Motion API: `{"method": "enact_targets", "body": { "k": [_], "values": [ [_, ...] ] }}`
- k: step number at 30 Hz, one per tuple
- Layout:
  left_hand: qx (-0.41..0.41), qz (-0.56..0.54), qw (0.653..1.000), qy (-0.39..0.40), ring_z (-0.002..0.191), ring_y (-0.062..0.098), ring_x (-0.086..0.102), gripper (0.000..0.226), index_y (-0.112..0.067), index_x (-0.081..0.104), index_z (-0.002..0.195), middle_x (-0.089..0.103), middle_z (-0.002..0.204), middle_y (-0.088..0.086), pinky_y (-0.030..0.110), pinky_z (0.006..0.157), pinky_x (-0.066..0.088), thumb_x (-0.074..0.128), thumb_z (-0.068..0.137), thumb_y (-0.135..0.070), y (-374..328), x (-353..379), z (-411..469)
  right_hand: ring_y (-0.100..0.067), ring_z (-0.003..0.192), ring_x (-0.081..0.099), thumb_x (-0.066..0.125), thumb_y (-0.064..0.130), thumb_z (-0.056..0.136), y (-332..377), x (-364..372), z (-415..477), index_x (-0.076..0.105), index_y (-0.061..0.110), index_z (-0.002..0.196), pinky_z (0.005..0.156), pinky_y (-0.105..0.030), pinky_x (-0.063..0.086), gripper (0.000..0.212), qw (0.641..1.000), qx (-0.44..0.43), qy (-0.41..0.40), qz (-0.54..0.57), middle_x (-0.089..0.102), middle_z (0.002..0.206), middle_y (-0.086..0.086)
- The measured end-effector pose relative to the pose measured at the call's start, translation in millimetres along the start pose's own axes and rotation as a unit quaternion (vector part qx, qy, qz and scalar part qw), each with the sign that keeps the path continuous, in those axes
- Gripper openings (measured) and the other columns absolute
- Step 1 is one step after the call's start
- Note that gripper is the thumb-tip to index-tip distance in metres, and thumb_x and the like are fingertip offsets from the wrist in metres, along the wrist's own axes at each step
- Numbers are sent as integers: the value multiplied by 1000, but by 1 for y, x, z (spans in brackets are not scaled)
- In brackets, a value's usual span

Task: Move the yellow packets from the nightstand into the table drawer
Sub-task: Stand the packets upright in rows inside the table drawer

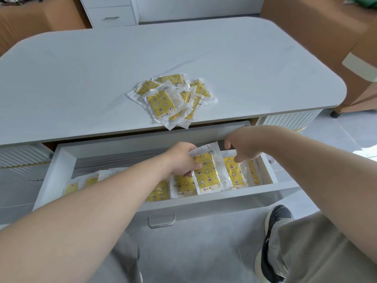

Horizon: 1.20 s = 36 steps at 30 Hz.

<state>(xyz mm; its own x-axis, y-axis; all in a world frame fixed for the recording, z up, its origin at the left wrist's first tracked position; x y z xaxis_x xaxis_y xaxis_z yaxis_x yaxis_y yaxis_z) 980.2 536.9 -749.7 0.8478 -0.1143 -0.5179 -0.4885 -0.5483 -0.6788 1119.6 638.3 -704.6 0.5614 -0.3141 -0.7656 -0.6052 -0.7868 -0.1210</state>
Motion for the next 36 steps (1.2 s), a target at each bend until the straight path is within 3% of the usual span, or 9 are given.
{"method": "enact_targets", "body": {
  "k": [2,6,11,15,19,22,27,32,36],
  "values": [
    [12,13,1000,-9,72,13,67,23,-21,66,115,72,100,2,28,68,58,71,93,-18,0,10,6,-25,120,56,61,30,99,-2,0,-2,46,18,148,91,-30,43,53,1000,-5,-6,7,58,134,-1],
    [88,160,982,-40,109,22,64,40,-18,62,130,67,121,2,27,81,46,70,91,-26,-7,21,16,-25,119,57,60,31,99,-4,1,-5,48,19,146,94,-32,47,50,1000,-11,-3,-1,59,131,-1],
    [147,274,948,-69,94,20,59,31,-18,60,116,58,101,-3,33,72,46,70,89,-32,-11,28,17,-25,119,58,62,33,99,-4,3,-4,52,16,143,99,-34,49,49,1000,-21,-4,-12,61,131,-3],
    [152,328,929,-72,101,24,58,53,-18,51,129,54,115,0,36,77,45,72,87,-41,-8,32,17,-25,119,58,60,34,100,-3,1,-2,52,15,143,97,-33,48,47,999,-28,0,-18,61,131,-4],
    [156,376,907,-105,97,27,61,57,-19,47,123,51,116,1,37,74,47,75,83,-48,-15,29,13,-26,121,56,59,34,100,-3,-6,-2,49,17,146,96,-33,45,50,1000,-24,-9,15,60,134,-5],
    [150,408,893,-114,96,30,62,50,-15,47,126,51,116,5,38,74,49,70,89,-41,-25,25,6,-27,110,63,58,37,98,-2,-14,-1,63,12,129,91,-35,51,40,999,-24,-43,6,68,120,-8],
    [130,400,898,-131,90,27,64,15,-19,64,103,65,99,2,33,69,53,58,93,-28,-52,-4,-15,-28,106,67,51,34,98,7,-29,2,74,9,108,93,-42,54,35,996,-39,-81,26,73,112,-9],
    [179,259,895,-317,72,17,62,10,-25,65,87,65,75,-8,30,62,51,58,93,-28,-69,-65,-51,-27,89,72,55,35,96,15,-44,-1,74,7,88,81,-35,55,34,979,-45,-114,162,76,86,-6],
    [148,257,876,-381,94,22,62,15,-21,64,106,67,101,-3,37,74,53,55,97,-30,-53,-103,-45,-22,73,69,53,26,93,18,-57,-1,67,3,80,76,-33,53,31,946,-14,-173,273,75,72,-5]
  ]
}}
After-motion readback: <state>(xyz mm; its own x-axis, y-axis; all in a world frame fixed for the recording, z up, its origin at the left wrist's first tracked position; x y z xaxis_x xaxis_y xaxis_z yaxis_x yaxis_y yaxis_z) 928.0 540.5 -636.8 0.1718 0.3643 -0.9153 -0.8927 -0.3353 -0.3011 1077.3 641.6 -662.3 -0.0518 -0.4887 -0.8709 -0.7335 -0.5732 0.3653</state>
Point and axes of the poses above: each hand's wrist, its own z-axis towards the middle knuckle, its own x-axis out of the palm, y = z × x, the point moved 5 cm from there along z, towards the middle knuckle
